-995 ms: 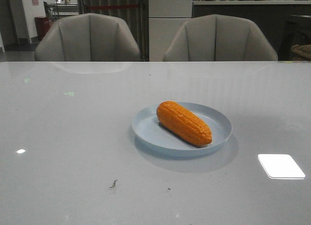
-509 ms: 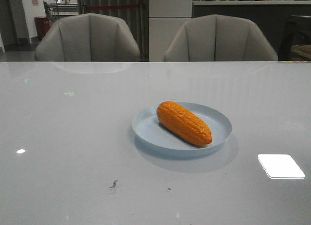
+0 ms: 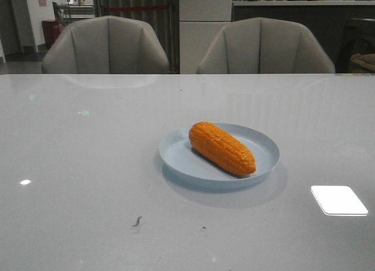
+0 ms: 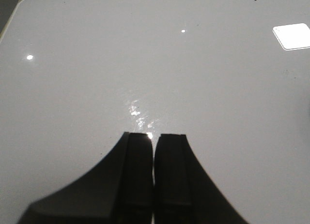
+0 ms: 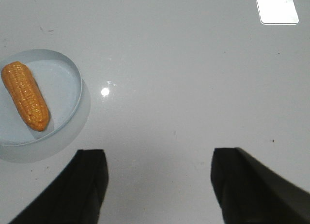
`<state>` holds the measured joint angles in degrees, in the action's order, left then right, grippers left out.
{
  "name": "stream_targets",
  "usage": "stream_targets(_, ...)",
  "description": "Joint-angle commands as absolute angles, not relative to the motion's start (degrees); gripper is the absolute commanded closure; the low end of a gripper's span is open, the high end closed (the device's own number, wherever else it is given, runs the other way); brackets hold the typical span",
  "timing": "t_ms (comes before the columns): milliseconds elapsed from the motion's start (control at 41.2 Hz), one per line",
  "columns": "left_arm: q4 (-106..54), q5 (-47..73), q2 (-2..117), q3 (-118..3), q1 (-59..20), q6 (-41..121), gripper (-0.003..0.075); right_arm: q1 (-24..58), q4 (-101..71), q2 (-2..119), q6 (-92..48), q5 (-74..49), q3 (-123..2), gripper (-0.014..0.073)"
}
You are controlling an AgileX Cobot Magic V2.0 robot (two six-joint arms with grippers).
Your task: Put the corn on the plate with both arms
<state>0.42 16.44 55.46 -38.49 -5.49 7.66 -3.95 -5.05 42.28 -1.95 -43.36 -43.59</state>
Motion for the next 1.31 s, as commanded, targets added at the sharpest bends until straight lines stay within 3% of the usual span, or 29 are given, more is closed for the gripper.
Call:
stream_targets(0,0.00,11.87,54.50,-40.12,-5.62,7.26,0.0626,-4.27,-5.58,42.04,-2.50,-39.53,-45.14,0.0034)
stream_targets(728,0.00,12.26,52.34,-40.01,-5.62,7.26,0.0626,-4.27,-5.58,42.04,-2.50,-39.60,-45.14,0.0034)
stream_targets(946,0.34,12.36,43.00,-36.82,-5.51,7.26,0.0626,-4.27,-5.58,42.04,-2.50,-39.60,-45.14,0.0034)
stream_targets(1286,0.34,11.40,17.54,-21.41,-5.51,7.26,0.0626,-4.27,-5.58,42.04,-2.50,-39.60,-45.14,0.0034)
